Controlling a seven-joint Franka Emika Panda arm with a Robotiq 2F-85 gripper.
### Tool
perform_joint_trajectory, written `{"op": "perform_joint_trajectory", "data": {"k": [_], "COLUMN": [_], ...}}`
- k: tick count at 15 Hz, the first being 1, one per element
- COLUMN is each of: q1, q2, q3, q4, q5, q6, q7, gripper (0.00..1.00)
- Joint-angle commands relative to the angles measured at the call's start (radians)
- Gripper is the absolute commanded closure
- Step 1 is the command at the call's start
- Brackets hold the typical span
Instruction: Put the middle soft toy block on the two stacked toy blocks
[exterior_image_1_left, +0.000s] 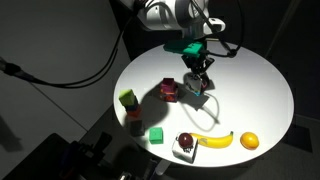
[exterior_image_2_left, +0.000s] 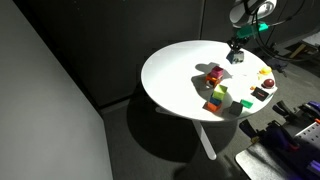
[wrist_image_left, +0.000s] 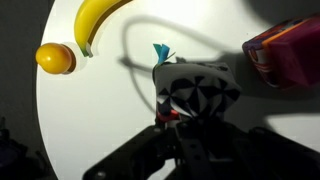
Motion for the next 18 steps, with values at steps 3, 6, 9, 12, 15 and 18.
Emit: {"op": "perform_joint_trajectory", "data": {"k": [3,6,9,12,15,18], "q1": [-0.005,-0.013,-0.015,-0.005,0.007,0.026], "q2": [-0.098,-0.13,-0.163,-0.189,-0.215,-0.234], "q3": [0.047,0.079,0.105,0.118,0.125,0.121], "q4": [-0.067,-0.094,-0.133,-0.17,-0.21,-0.244], "q5": [-0.042,-0.041,-0.044,-0.057,-0.09,-0.132], "q6": [0.026,0.053,0.089,0.114,0.131,0.138], "q7": [-0.092,-0.17,-0.244,-0.286,-0.302,-0.288], "gripper": [0.93,0.94,0.94,0.94,0.94,0.94]}}
